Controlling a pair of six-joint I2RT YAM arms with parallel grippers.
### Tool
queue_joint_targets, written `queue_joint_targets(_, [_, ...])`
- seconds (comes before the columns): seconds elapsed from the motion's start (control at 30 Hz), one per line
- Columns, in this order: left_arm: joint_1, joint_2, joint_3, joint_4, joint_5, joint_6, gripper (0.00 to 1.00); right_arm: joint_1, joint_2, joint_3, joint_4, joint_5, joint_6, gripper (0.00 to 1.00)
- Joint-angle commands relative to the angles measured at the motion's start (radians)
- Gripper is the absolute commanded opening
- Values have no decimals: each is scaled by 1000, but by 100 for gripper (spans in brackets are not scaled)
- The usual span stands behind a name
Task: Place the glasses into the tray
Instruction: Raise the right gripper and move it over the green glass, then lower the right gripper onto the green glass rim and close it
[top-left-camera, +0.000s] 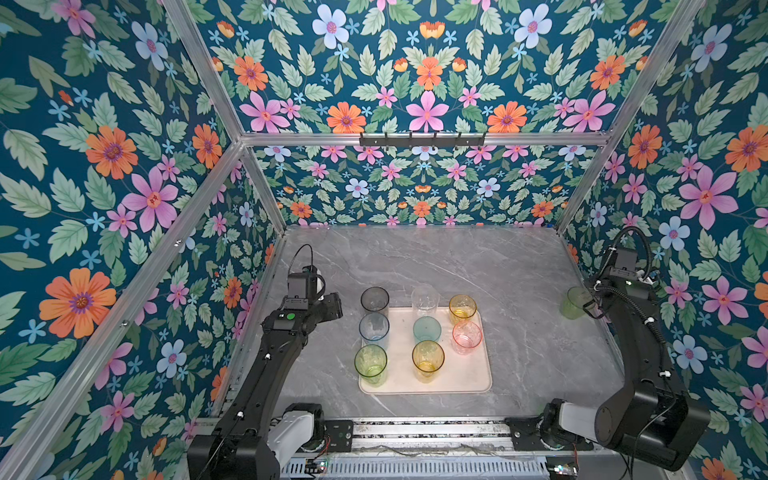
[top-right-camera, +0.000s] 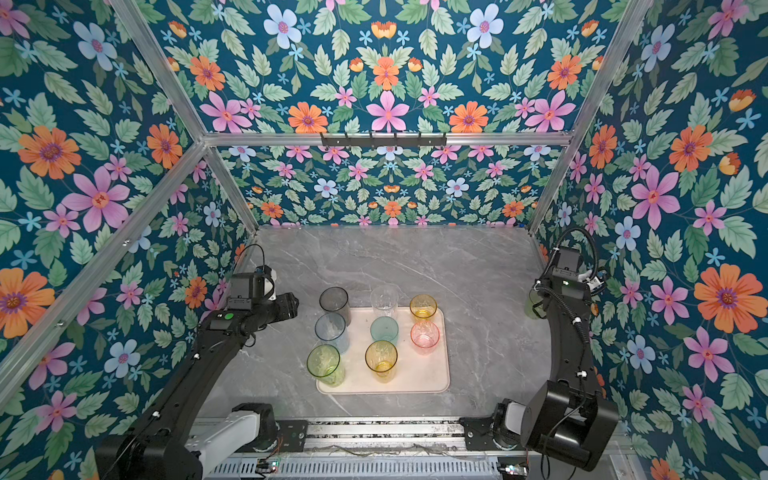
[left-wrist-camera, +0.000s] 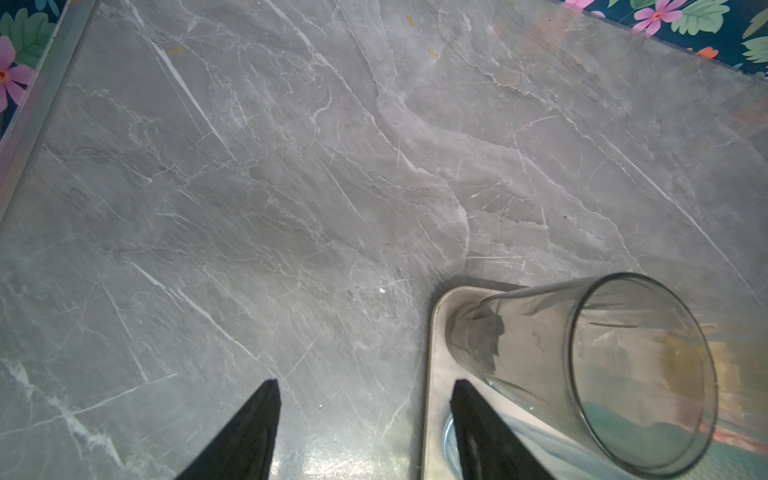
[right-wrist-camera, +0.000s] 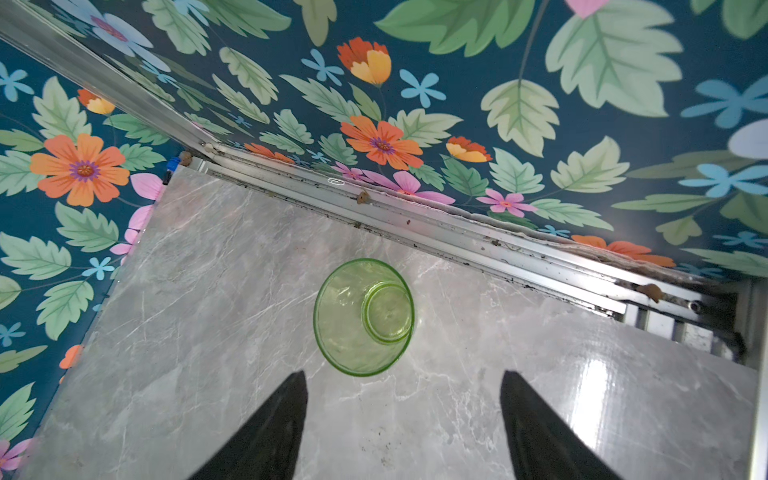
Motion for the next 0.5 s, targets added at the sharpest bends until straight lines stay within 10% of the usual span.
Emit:
queue_joint_targets(0.0, [1,1,2,14,-2,6,69,-17,15,0,-8,20,48,74])
queue_joint_targets(0.47, [1,10,3,14,-1,6,68,-72,117,-55,110,-99,40,59])
